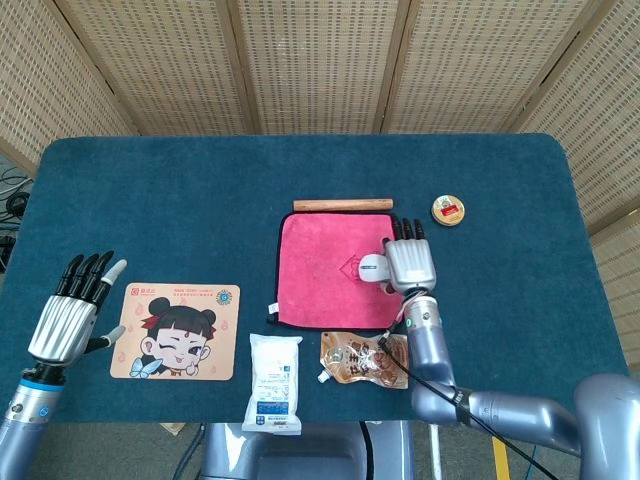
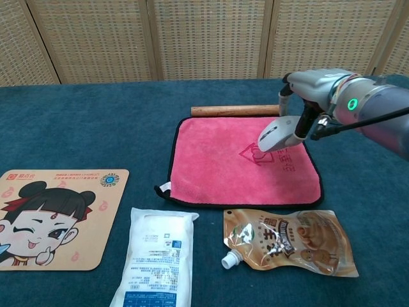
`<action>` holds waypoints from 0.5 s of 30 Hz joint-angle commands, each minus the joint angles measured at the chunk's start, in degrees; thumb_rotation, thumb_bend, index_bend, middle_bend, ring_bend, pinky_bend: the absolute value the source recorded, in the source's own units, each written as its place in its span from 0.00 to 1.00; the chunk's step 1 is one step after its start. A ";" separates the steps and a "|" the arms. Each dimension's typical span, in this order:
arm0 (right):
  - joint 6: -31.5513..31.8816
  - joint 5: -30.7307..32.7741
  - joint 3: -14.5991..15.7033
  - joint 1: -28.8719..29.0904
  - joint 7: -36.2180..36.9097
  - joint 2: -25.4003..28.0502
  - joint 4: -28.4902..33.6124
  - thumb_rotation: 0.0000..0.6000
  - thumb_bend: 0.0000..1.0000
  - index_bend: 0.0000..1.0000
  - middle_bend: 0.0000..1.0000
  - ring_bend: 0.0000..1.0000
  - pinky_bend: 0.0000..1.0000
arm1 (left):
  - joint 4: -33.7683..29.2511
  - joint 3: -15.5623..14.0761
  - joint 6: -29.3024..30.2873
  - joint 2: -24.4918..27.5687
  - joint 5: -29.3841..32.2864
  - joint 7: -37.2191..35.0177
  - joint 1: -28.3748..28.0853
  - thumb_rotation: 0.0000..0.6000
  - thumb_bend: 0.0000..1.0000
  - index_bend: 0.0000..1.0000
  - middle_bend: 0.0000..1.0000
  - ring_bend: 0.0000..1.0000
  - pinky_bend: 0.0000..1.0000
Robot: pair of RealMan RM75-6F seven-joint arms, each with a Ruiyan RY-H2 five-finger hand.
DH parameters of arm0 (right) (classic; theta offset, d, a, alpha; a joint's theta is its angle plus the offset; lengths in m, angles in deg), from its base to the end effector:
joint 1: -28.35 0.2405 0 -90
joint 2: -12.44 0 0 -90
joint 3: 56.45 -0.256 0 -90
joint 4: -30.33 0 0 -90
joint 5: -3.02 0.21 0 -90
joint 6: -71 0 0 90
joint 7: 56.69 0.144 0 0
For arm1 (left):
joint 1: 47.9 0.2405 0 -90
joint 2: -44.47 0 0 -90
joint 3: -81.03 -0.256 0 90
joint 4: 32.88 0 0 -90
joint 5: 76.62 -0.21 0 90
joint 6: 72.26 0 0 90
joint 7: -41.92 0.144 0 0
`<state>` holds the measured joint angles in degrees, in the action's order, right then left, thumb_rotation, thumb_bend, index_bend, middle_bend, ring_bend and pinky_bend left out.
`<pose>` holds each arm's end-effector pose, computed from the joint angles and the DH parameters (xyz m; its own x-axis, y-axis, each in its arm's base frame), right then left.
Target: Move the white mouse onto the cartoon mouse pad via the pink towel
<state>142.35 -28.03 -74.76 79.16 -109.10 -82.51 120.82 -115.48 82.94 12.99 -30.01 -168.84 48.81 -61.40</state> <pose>-0.1069 -0.3646 -0.0126 0.5379 -0.2229 0.8130 -0.8407 -0.0714 0.5367 -0.2825 0.2228 0.1072 0.4960 -0.0725 0.8653 0.8331 -0.2413 -0.4977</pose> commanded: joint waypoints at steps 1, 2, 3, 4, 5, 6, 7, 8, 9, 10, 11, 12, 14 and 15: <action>0.62 0.25 -0.33 0.86 -0.52 -1.20 0.24 1.00 0.36 0.59 0.02 0.00 0.00 | 0.00 -0.02 0.04 0.05 -0.08 -0.09 0.01 1.00 0.03 0.00 0.00 0.00 0.00; 0.74 0.32 -0.31 1.09 -0.57 -1.71 0.16 1.00 0.36 0.59 0.02 0.00 0.00 | 0.02 -0.06 0.02 0.08 -0.15 -0.11 0.02 1.00 0.03 0.00 0.00 0.00 0.00; 0.81 0.42 -0.30 1.20 -0.54 -2.06 0.07 1.00 0.36 0.59 0.02 0.00 0.00 | 0.03 -0.11 -0.01 0.09 -0.17 -0.11 0.03 1.00 0.03 0.00 0.00 0.00 0.00; 0.85 0.51 -0.23 1.32 -0.48 -2.45 -0.08 1.00 0.36 0.59 0.02 0.00 0.00 | 0.01 -0.16 -0.07 0.10 -0.19 -0.06 0.03 1.00 0.03 0.00 0.00 0.00 0.00; 0.81 0.54 -0.11 1.41 -0.52 -2.69 -0.21 1.00 0.36 0.59 0.02 0.00 0.00 | -0.01 -0.18 -0.12 0.10 -0.20 0.01 0.04 1.00 0.03 0.00 0.00 0.00 0.00; 0.80 0.56 0.03 1.50 -0.58 -2.94 -0.37 1.00 0.36 0.59 0.02 0.00 0.00 | -0.01 -0.20 -0.13 0.09 -0.22 0.06 0.04 1.00 0.03 0.00 0.00 0.00 0.00; 0.80 0.64 0.08 1.56 -0.50 -3.25 -0.53 1.00 0.36 0.59 0.02 0.00 0.00 | -0.01 -0.23 -0.13 0.07 -0.30 0.11 0.03 1.00 0.03 0.00 0.00 0.00 0.00; 0.59 0.76 0.12 1.60 -0.25 -3.61 -0.67 1.00 0.36 0.59 0.02 0.00 0.00 | -0.03 -0.25 -0.15 0.04 -0.40 0.24 -0.01 1.00 0.03 0.00 0.00 0.00 0.00; 0.36 0.87 0.17 1.65 -0.09 -3.85 -0.76 1.00 0.36 0.59 0.02 0.00 0.00 | -0.06 -0.28 -0.18 0.01 -0.45 0.35 -0.02 1.00 0.03 0.00 0.00 0.00 0.00; 0.19 0.93 0.22 1.71 0.04 -4.10 -0.83 1.00 0.36 0.59 0.02 0.00 0.00 | -0.07 -0.29 -0.22 -0.01 -0.46 0.44 -0.03 1.00 0.03 0.00 0.00 0.00 0.00; 0.07 0.92 0.26 1.79 0.15 -4.35 -0.93 1.00 0.36 0.59 0.02 0.00 0.00 | -0.08 -0.31 -0.28 -0.03 -0.47 0.53 -0.04 1.00 0.03 0.00 0.00 0.00 0.00; -0.02 0.84 0.34 1.87 0.23 -4.59 -1.02 1.00 0.36 0.59 0.02 0.00 0.00 | -0.10 -0.31 -0.35 -0.06 -0.45 0.62 -0.06 1.00 0.03 0.00 0.00 0.00 0.00; -0.15 0.74 0.41 2.02 0.43 -5.05 -1.05 1.00 0.36 0.59 0.02 0.00 0.00 | -0.11 -0.28 -0.41 -0.08 -0.38 0.78 -0.07 1.00 0.03 0.00 0.00 0.00 0.00; -0.16 0.71 0.39 2.06 0.53 -5.23 -1.04 1.00 0.36 0.59 0.02 0.00 0.00 | -0.11 -0.27 -0.43 -0.09 -0.36 0.82 -0.07 1.00 0.03 0.00 0.00 0.00 0.00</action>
<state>142.23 -27.28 -74.38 81.17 -108.66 -87.63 119.80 -115.60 82.68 12.57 -30.09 -169.19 49.63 -61.46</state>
